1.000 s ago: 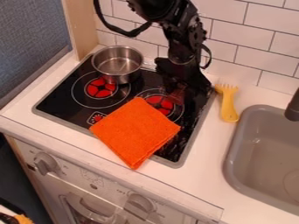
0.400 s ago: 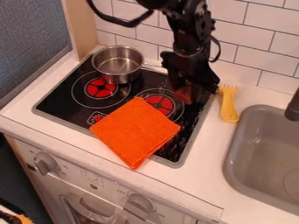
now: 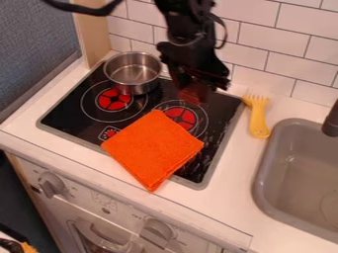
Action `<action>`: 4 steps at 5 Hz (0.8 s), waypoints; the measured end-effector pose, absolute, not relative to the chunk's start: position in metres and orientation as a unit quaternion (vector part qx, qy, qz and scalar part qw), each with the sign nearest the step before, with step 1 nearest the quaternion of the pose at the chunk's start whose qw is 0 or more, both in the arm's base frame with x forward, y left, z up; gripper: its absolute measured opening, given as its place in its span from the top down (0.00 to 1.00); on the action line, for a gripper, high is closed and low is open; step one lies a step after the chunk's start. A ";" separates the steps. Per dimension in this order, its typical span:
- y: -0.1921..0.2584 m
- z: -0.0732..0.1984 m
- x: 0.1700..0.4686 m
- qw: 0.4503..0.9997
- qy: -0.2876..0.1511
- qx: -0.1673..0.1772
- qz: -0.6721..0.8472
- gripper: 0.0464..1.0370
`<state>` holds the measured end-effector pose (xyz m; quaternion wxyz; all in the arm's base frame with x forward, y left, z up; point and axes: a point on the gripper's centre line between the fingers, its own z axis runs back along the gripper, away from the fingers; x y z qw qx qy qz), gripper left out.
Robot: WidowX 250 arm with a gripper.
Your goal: Put the brown object on the orange cloth
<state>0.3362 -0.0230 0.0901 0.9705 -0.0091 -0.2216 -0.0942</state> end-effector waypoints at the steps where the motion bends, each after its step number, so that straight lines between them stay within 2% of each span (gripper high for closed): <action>1: -0.012 0.091 0.312 0.972 -0.219 -0.018 -0.084 0.46; 3: -0.001 0.058 0.263 0.982 -0.171 -0.004 -0.080 0.46; 4: 0.001 0.039 0.257 0.984 -0.156 0.002 -0.083 0.46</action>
